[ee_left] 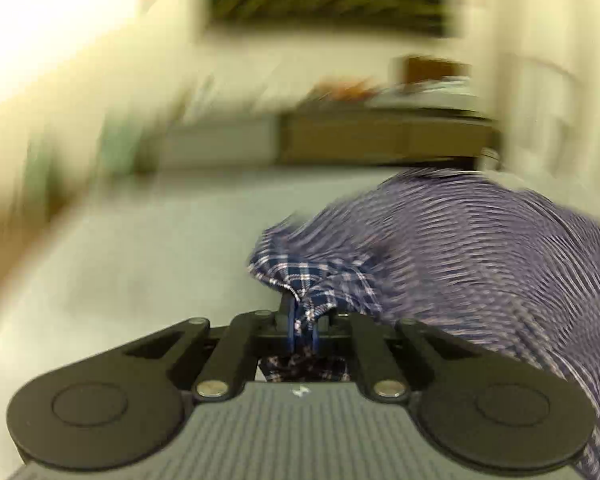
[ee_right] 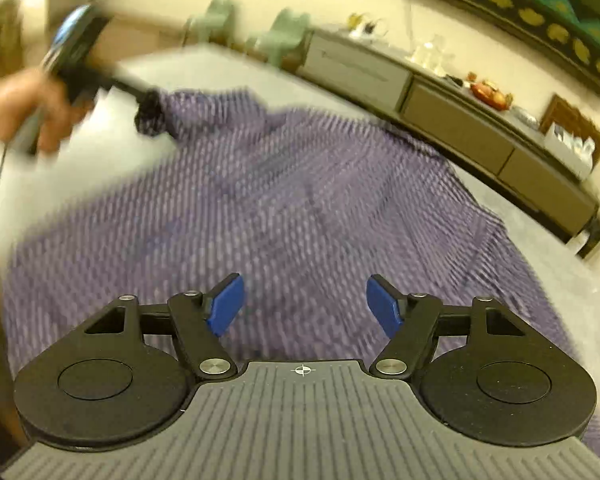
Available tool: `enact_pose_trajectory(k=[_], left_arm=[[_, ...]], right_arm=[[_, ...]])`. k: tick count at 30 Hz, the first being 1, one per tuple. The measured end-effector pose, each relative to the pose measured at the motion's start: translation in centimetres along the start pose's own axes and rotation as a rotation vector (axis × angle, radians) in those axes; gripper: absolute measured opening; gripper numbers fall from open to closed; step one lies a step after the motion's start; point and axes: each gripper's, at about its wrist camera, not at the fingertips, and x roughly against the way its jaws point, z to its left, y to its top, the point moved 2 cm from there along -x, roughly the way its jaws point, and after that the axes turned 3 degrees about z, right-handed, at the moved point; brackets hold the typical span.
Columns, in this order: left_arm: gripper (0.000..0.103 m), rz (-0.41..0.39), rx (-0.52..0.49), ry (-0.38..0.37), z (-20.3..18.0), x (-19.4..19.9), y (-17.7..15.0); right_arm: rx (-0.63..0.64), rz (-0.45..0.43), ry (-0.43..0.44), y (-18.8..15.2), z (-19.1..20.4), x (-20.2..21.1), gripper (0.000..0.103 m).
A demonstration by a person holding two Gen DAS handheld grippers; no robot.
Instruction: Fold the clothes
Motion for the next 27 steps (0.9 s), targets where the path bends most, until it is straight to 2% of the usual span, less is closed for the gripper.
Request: enact_pose_trajectory(k=[2,4,5,6,8,9,11,12,14,15,16,17,18,19,21,22,23,25,27], left_arm=[[0.008,-0.076,-0.231,-0.015,-5.4,2.1,-0.5],[0.008,-0.075,-0.402,0.014,-8.8,1.8,-2.7],[0.009,-0.066,-0.480,0.035,-10.0,1.4,-3.8],[0.009,-0.058,-0.552,0.054,-11.2,1.0,-4.9],[0.011,-0.040,-0.573,0.056,-11.7,0.1,-5.5],[0.012,-0.035,-0.573,0.053,-11.4,0.0,-5.7],[0.021,-0.043,-0.579,0.048,-11.0,0.4,-5.7],[0.021,-0.049,-0.569,0.027,-10.5,0.6,-5.7],[0.029,-0.061,-0.550,-0.015,-9.7,0.9,-5.7],[0.033,-0.058,-0.547,-0.028,-9.3,0.8,-5.8],[0.036,-0.056,-0.546,-0.042,-8.9,0.7,-5.8],[0.037,-0.056,-0.560,-0.056,-8.5,0.6,-5.9],[0.037,-0.057,-0.571,-0.070,-8.0,0.5,-5.9],[0.037,-0.063,-0.553,-0.086,-6.8,0.7,-5.5],[0.048,-0.074,-0.513,-0.119,-4.3,1.1,-4.7],[0.055,-0.079,-0.448,-0.142,-2.4,1.1,-3.9],[0.057,-0.088,-0.367,-0.153,-0.2,0.7,-3.2],[0.058,-0.091,-0.229,-0.146,2.9,-0.6,-1.8],[0.058,-0.063,-0.112,-0.201,5.3,-2.0,-0.9]], right_arm=[[-0.142,-0.055,0.037,2.5,-1.0,-1.1,0.076],[-0.317,-0.082,0.060,5.1,-3.3,-2.4,0.084],[-0.363,-0.073,0.067,6.2,-3.8,-3.3,0.085],[-0.366,-0.053,0.087,7.4,-3.7,-4.6,0.085],[-0.314,-0.008,0.133,9.8,-2.1,-7.2,0.085],[-0.274,0.017,0.153,11.0,-0.6,-9.0,0.085],[-0.207,0.057,0.206,13.0,2.3,-11.8,0.087],[-0.183,0.075,0.204,13.9,3.5,-13.4,0.087],[-0.133,0.094,0.121,15.3,5.0,-15.8,0.082],[-0.116,0.112,0.108,15.7,5.3,-16.9,0.080],[-0.100,0.130,0.095,16.2,5.6,-18.0,0.068],[-0.083,0.147,0.082,16.6,5.9,-19.1,0.046],[-0.062,0.168,0.065,16.7,6.0,-20.1,0.035],[-0.050,0.175,0.059,16.6,6.0,-20.3,0.020],[-0.027,0.188,0.047,16.2,6.0,-20.7,0.014],[-0.032,0.175,0.063,15.8,5.7,-20.4,0.011],[-0.038,0.161,0.079,15.5,5.4,-20.0,0.008],[-0.015,0.094,0.143,14.6,4.7,-19.5,0.007],[0.033,0.043,0.175,13.4,4.0,-19.2,0.007]])
